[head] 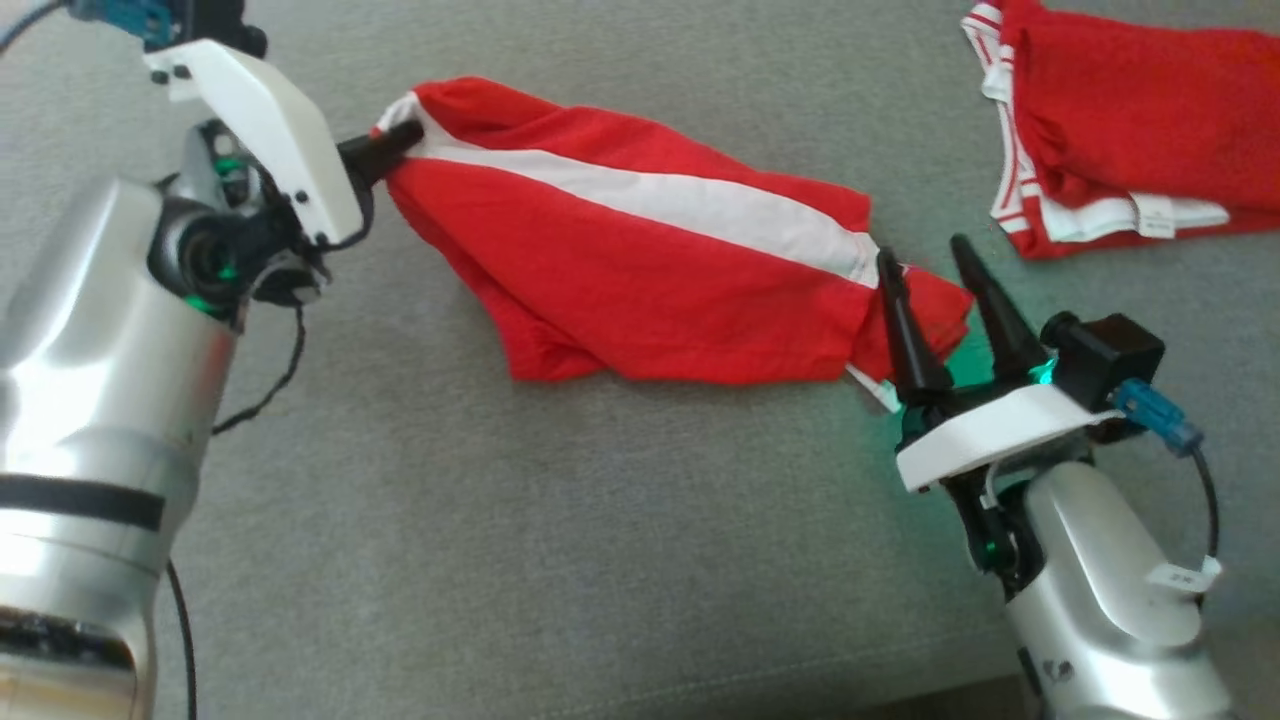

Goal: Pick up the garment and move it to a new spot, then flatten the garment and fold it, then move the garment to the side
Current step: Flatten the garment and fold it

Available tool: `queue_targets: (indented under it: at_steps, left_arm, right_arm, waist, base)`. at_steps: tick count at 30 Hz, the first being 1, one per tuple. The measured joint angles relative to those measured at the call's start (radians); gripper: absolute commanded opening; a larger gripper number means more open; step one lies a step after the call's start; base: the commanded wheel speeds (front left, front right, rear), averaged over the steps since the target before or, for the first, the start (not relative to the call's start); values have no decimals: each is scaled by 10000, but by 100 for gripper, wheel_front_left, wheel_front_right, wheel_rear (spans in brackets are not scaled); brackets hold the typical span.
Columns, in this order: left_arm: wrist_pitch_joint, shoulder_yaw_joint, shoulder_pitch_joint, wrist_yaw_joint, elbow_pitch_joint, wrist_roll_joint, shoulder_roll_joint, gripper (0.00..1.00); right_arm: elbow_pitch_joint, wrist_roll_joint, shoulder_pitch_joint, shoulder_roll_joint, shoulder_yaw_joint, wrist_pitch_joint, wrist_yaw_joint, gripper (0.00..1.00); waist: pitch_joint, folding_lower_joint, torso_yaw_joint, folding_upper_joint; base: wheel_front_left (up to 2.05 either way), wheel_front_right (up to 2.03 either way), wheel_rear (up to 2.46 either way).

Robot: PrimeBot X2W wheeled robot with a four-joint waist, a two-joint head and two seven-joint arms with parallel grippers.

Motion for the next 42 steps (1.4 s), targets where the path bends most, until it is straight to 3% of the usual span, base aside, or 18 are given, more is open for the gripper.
queue_targets:
  at_steps: [18,31,32,33,42]
  left_arm:
    - [-393,-426,519,0,-1356,-242,4,0]
    - [-401,-454,531,0,-1480,-257,81,0]
    - [-403,-456,532,0,-1476,-257,88,0]
    - [-405,-460,533,0,-1469,-257,90,0]
    - [-734,-477,551,0,-1467,-255,100,0]
  right_arm:
    - [560,3501,-463,-38,706,1475,-2,100]
    - [337,3965,-613,-435,1045,1137,-2,100]
    - [332,4013,-613,-449,1051,1124,-2,36]
    - [330,4042,-613,-464,1055,1106,-2,0]
    - [268,3724,-614,-750,1020,715,-2,0]
  waist:
    - [80,0,654,0]
    - [0,0,631,0]
    - [-11,0,622,0]
    - [-19,0,618,0]
    - [-180,0,641,0]
  base:
    - [0,0,0]
    - [0,0,0]
    - [0,0,0]
    - [0,0,0]
    - [0,0,0]
